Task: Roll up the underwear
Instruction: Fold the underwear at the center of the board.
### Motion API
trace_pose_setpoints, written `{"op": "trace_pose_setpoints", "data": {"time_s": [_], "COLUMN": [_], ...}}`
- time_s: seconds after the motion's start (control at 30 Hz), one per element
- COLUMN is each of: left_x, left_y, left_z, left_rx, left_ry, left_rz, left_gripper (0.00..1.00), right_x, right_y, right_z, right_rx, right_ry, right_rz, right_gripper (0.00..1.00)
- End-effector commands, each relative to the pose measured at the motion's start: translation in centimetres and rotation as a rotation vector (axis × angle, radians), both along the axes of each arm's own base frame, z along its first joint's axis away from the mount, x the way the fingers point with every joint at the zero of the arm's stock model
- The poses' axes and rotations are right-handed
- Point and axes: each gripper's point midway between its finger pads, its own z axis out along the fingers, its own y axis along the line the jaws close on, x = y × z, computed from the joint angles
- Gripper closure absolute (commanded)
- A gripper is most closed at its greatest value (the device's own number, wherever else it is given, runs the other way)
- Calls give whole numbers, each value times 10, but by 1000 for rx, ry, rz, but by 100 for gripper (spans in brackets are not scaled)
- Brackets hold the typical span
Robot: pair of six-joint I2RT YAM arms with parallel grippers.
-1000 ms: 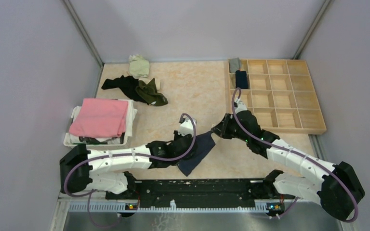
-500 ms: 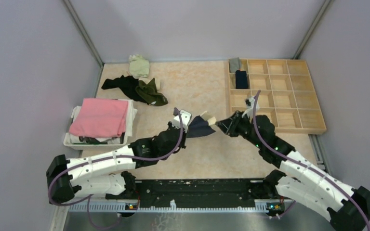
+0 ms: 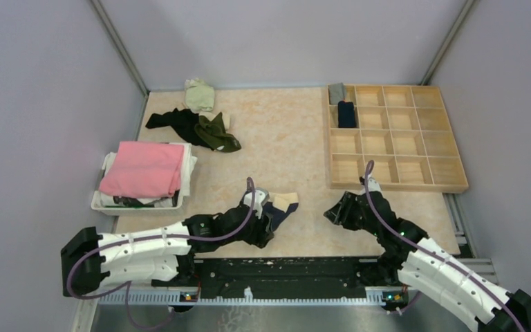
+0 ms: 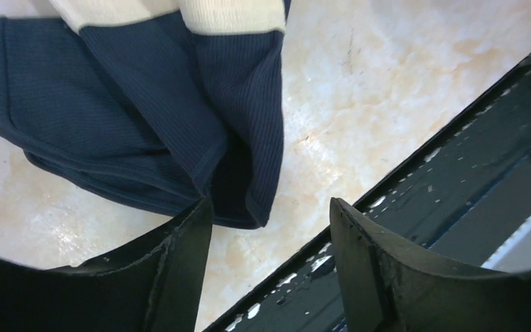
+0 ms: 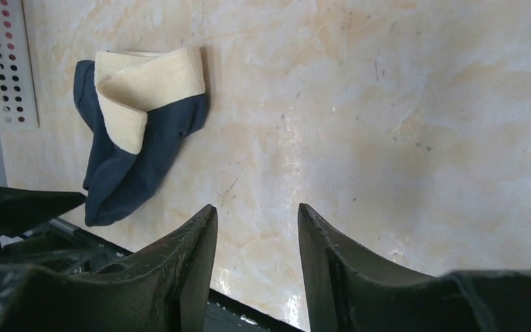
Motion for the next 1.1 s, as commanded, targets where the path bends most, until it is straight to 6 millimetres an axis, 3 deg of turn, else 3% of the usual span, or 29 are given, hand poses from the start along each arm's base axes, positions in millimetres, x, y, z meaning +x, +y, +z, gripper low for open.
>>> {"op": "trace_pose_setpoints", "data": {"time_s": [0.0,0.1,0.27,0.43,0.7,1.07], "left_x": [11,26,60,83,118,125], "left_y": [-17,-12,16,21,20,26], "left_z": [51,67,77,60,64,57], "left_rx": [-148,-180,-190,-172,-214,-196], "left_ry": [-72,-123,-173,-156,-151,-137], "left_rz": [24,116,383,454,459,438], "left_gripper": [29,27,27,27,27,28], "right_x": [15,18,38,52,61,52], "right_y": [17,34,65,96,124,145], "right_z": [33,38,63,69,49,23], "right_rx": [12,21,45,92,156,207], "right_ry": [-84,-109,-130,-116,-36,45], "right_rz": [79,176,263,304,315,391], "right_gripper": [53,49,44,43,44,48]}}
